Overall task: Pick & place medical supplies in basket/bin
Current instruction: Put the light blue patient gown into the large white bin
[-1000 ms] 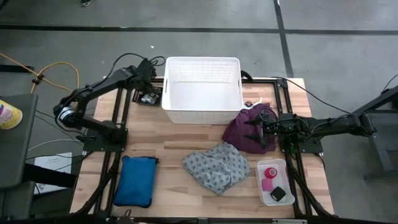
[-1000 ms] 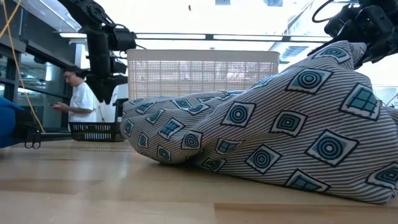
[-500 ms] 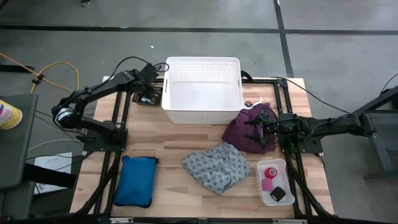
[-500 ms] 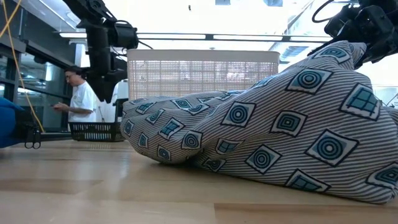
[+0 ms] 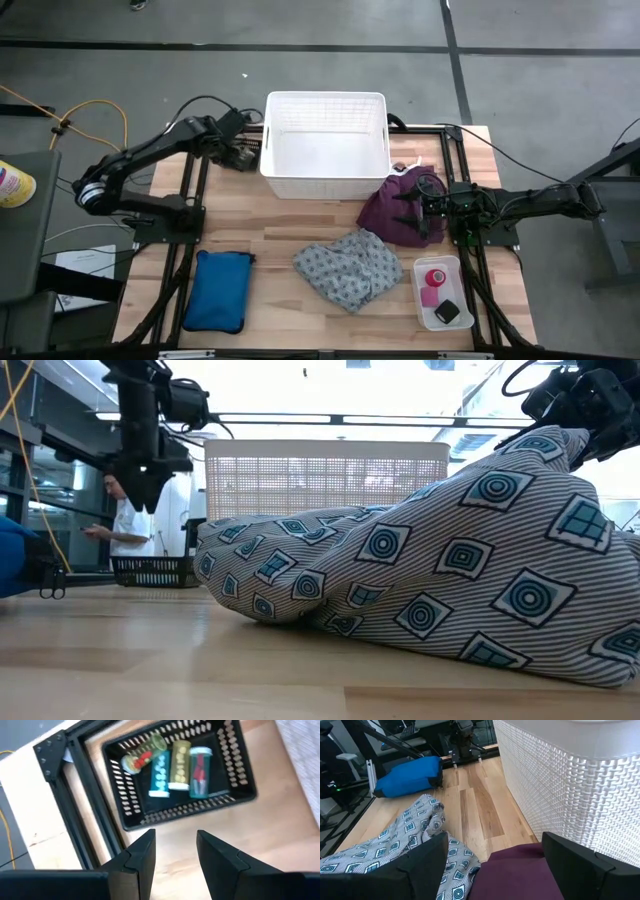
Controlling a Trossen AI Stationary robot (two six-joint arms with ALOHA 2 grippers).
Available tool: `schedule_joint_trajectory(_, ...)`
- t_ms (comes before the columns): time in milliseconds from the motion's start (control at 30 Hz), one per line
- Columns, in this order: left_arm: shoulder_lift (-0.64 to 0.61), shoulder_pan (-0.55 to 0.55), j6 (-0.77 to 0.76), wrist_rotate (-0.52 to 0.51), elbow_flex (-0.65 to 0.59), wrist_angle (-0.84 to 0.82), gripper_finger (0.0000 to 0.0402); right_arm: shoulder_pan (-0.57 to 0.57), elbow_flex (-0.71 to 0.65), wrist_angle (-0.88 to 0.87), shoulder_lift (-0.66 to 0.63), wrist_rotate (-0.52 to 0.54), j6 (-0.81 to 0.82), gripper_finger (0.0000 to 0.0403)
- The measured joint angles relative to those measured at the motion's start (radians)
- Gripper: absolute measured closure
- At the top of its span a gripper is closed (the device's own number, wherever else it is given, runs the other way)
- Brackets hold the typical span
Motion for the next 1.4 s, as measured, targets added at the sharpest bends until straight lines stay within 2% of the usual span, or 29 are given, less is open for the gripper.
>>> schedule_joint_trajectory(367,-0.023,-0.109,-0.006,0.008,0.0,-0.053,0.0266,0.0,0.0,0.0,0.0,0.0,0.0,0.0094)
schedule_joint_trajectory(600,-0.023,-0.195,-0.009,0.066,0.0,-0.122,0.0266,0.0,0.0,0.0,0.0,0.0,0.0,0.0094)
schedule_joint_trajectory(900,-0.041,-0.334,-0.092,0.073,0.0,-0.162,0.0267,0.0,0.0,0.0,0.0,0.0,0.0,0.0094)
schedule_joint_trajectory(1100,-0.07,-0.468,-0.173,0.073,0.0,-0.168,0.0267,0.0,0.0,0.0,0.0,0.0,0.0,0.0094)
schedule_joint_trajectory(1400,-0.073,-0.745,-0.282,0.074,0.001,-0.172,0.0267,0.0,0.0,0.0,0.0,0.0,0.0,0.0094)
